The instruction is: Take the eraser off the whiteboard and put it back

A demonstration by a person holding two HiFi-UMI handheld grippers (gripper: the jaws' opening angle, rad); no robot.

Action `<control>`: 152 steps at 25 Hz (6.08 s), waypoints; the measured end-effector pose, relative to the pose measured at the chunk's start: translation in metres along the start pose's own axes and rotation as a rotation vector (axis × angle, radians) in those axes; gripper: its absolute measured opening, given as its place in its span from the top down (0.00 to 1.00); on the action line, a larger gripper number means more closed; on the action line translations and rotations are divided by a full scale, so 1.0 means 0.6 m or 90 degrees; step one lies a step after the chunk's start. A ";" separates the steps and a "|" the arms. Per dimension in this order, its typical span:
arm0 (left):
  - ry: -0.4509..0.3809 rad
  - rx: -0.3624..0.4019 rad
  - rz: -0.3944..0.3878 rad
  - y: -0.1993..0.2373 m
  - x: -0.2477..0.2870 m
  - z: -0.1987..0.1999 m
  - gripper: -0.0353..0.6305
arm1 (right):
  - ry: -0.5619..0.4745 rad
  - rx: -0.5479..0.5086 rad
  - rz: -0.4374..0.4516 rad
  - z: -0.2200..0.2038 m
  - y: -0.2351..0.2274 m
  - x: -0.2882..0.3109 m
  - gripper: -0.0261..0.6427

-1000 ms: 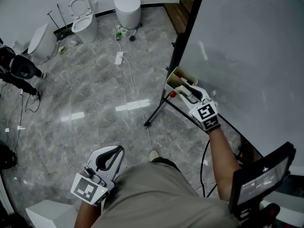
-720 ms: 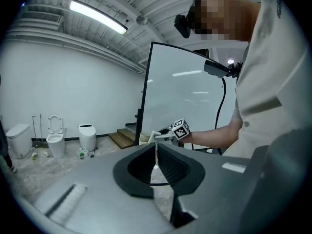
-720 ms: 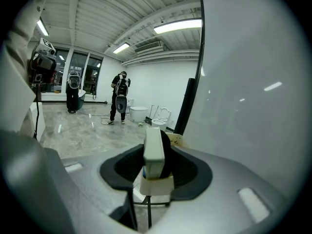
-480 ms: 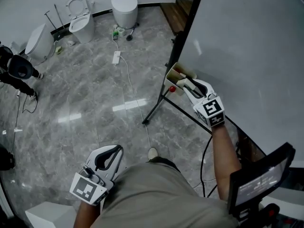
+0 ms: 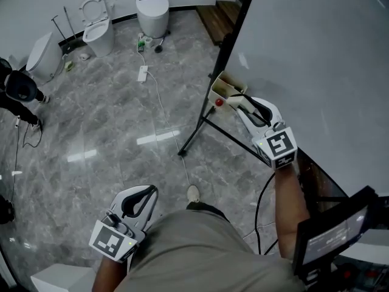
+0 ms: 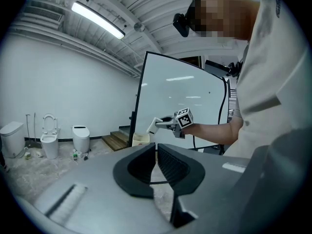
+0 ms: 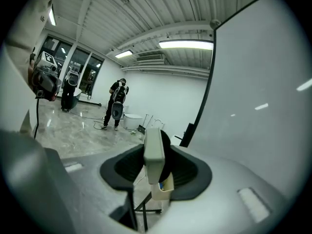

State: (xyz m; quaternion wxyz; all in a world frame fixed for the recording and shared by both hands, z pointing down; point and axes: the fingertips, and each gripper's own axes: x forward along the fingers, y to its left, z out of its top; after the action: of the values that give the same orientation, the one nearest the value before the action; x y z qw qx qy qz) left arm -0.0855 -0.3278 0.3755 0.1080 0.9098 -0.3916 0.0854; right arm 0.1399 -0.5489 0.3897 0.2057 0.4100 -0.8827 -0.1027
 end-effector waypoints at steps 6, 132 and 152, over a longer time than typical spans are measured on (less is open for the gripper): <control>-0.006 0.005 -0.025 -0.020 -0.058 -0.019 0.92 | -0.018 -0.022 -0.025 0.080 0.070 -0.084 0.73; 0.031 0.030 0.027 0.027 0.042 0.005 0.92 | 0.104 -0.049 -0.011 -0.111 -0.030 0.060 0.67; -0.023 0.037 -0.139 -0.089 -0.292 -0.113 0.92 | 0.123 0.073 -0.109 0.016 0.469 -0.315 0.67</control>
State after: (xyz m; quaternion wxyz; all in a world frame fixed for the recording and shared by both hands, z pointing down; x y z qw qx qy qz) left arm -0.1702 -0.1526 0.3920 0.0834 0.9512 -0.2894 0.0677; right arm 0.0538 -0.2231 0.4270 0.2563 0.5028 -0.8250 -0.0295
